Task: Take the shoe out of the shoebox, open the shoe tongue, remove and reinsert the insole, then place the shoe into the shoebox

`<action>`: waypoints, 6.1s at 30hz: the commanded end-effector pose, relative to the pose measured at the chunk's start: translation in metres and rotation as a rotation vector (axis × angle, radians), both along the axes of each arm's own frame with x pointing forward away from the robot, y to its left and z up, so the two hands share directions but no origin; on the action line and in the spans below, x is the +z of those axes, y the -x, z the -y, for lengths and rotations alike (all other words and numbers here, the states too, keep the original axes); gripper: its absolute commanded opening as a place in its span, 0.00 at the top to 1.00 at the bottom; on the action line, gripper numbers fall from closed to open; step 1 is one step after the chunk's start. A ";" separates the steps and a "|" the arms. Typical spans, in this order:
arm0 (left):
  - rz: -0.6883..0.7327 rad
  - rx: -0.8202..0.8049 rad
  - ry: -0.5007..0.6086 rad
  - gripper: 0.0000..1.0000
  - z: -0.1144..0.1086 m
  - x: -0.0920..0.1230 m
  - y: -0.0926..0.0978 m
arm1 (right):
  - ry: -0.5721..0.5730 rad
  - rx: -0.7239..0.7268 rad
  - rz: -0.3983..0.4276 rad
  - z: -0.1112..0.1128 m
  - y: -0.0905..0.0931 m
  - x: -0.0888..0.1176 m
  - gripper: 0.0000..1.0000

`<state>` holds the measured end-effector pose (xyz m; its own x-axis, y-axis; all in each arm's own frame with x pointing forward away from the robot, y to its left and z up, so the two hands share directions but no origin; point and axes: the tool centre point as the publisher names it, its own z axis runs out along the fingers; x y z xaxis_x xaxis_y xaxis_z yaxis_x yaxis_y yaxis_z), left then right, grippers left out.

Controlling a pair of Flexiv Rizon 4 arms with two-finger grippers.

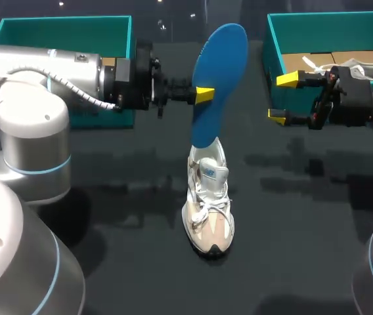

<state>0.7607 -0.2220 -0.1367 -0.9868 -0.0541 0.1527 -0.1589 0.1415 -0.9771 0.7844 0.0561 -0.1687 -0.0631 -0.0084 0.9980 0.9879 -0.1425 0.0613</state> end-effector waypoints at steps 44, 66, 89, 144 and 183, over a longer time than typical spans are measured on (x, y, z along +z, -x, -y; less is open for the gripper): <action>-1.236 0.086 0.205 1.00 0.001 -0.023 -0.028 | 0.003 -0.002 -0.001 0.000 0.001 0.001 0.00; -1.336 0.075 0.214 1.00 0.007 -0.036 -0.036 | 0.300 -0.001 0.027 0.005 0.000 0.033 0.00; -1.336 0.075 0.214 1.00 0.007 -0.036 -0.036 | 1.001 0.035 0.045 -0.053 0.006 0.103 0.00; -1.336 0.075 0.214 1.00 0.007 -0.036 -0.036 | 1.520 0.031 -0.087 -0.152 0.016 0.104 0.00; -1.336 0.075 0.214 1.00 0.007 -0.036 -0.036 | 1.107 -0.047 -0.131 -0.095 0.014 0.099 0.00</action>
<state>0.7974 -0.2285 -0.1723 -0.0752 0.0460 0.9961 -0.9964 -0.0428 -0.0732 0.7781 0.1764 -0.0628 0.0882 0.9655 0.2449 0.9925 -0.1060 0.0608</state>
